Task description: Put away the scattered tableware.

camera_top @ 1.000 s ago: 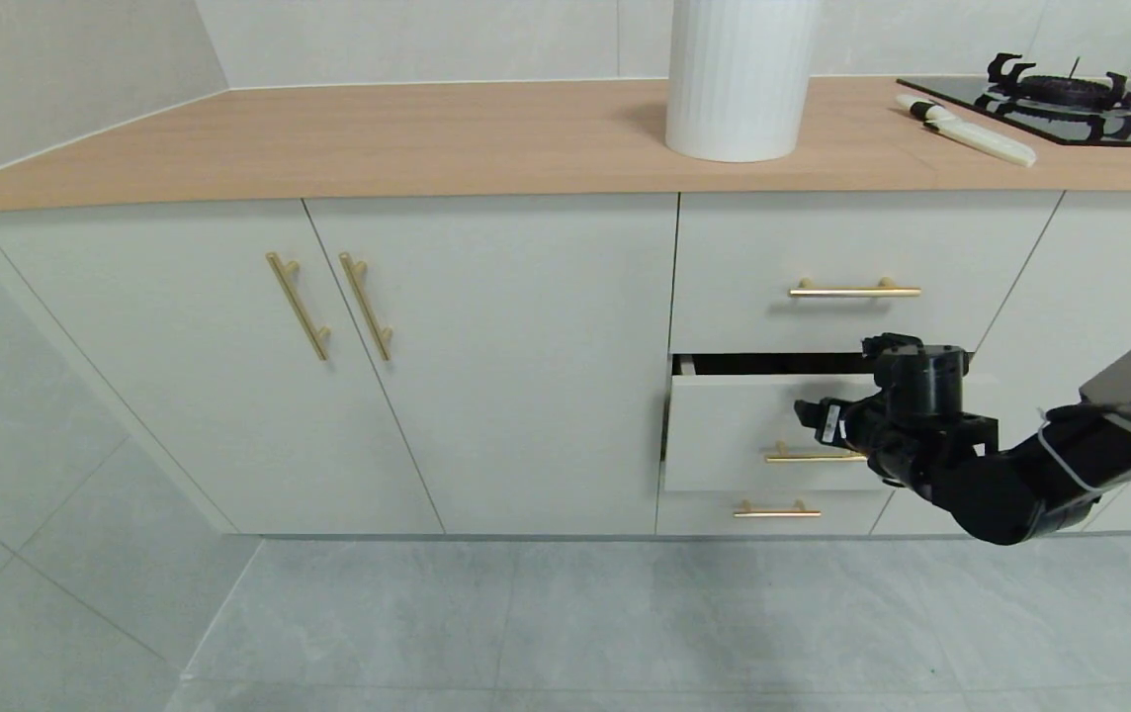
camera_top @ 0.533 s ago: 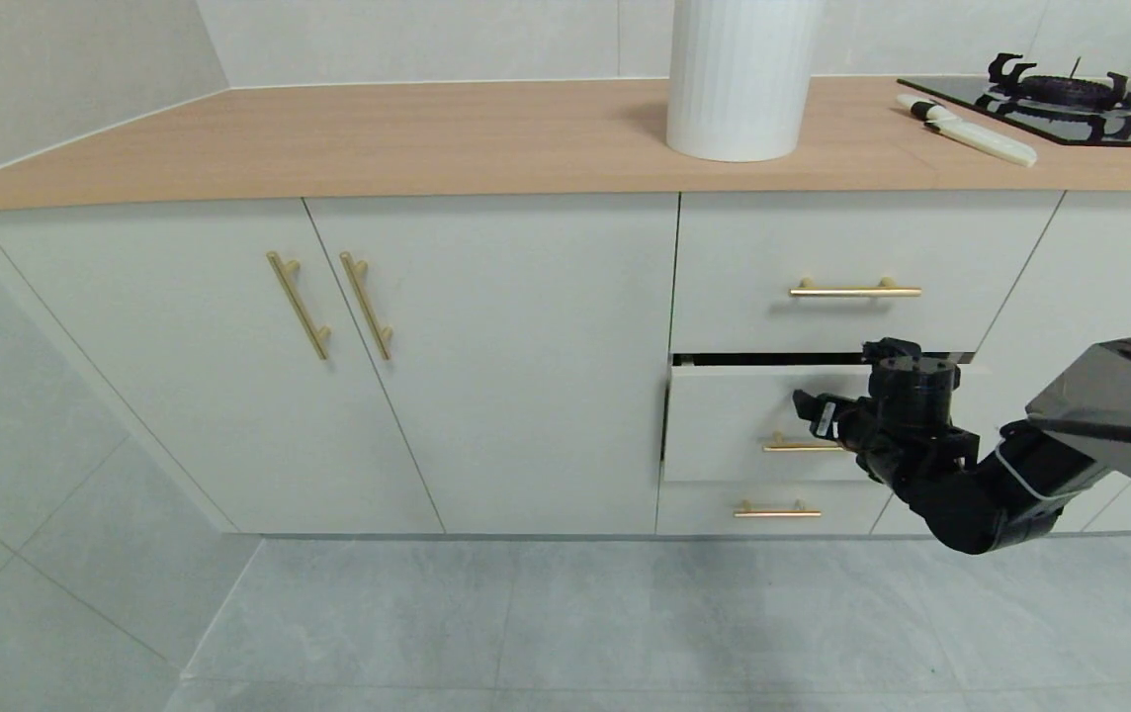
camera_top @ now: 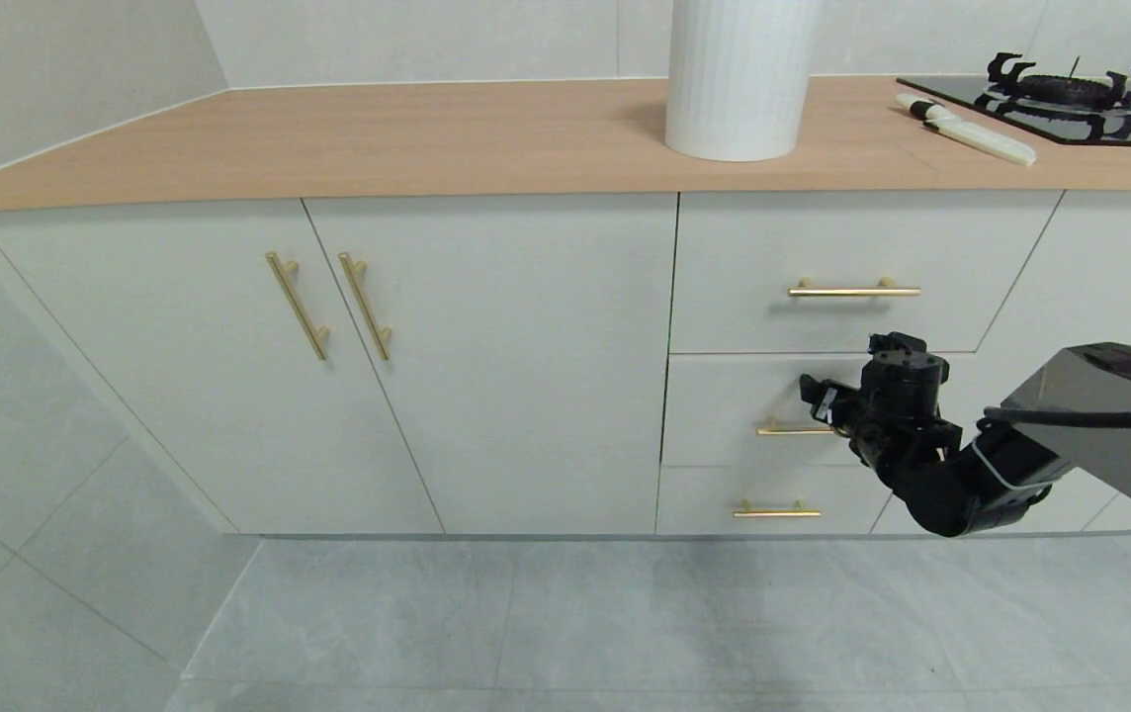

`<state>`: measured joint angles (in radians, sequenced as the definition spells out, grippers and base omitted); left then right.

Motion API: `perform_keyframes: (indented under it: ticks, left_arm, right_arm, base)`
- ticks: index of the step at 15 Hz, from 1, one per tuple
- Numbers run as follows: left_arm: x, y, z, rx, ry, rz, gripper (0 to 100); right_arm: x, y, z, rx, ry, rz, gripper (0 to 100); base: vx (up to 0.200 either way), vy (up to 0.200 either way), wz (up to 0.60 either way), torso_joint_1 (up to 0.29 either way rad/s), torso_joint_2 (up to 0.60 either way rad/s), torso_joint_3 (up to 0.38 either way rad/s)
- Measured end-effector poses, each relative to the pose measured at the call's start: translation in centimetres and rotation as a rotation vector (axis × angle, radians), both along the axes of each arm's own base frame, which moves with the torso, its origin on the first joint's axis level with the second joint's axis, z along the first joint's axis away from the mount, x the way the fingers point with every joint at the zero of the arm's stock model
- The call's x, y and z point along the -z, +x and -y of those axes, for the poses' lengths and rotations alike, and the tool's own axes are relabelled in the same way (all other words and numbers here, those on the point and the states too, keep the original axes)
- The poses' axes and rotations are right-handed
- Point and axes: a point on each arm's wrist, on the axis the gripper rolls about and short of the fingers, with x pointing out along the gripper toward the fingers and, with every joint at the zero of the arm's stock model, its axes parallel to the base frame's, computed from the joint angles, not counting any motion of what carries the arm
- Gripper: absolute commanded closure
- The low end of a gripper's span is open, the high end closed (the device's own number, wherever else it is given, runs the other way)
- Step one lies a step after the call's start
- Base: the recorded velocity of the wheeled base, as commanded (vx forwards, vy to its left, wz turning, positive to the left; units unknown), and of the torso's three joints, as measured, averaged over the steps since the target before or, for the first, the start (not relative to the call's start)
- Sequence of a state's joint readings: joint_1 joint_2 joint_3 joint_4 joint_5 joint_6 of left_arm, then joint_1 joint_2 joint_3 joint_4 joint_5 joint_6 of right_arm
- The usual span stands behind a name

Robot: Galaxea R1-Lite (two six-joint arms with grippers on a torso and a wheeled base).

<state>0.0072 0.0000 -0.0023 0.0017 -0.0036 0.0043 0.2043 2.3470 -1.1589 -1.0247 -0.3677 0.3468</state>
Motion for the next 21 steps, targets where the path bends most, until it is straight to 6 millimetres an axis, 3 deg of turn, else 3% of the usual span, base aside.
perform_keyframes:
  ticks: [7, 13, 17, 21]
  left_arm:
    - [0.0, 0.0, 0.0, 0.0, 0.0, 0.0, 0]
    - [0.0, 0.0, 0.0, 0.0, 0.0, 0.0, 0]
    - [0.0, 0.0, 0.0, 0.0, 0.0, 0.0, 0]
    - [0.0, 0.0, 0.0, 0.0, 0.0, 0.0, 0]
  right_arm:
    - [0.0, 1.0, 0.7, 0.022, 0.013, 0.02, 0]
    - [-0.2, 0.6, 1.2, 0.037, 0.013, 0.021, 0]
    - [-2.4, -2.6, 2.2, 0.037, -0.007, -0.005, 0]
    - [-6.8, -9.3, 4.1, 0.027, -0.1, -0.01, 0]
  base:
    - [0.0, 0.0, 0.0, 0.0, 0.0, 0.0]
    - [0.0, 0.0, 0.0, 0.0, 0.0, 0.0]
    - [0.0, 0.0, 0.0, 0.0, 0.0, 0.0]
    - [0.0, 0.0, 0.0, 0.0, 0.0, 0.0]
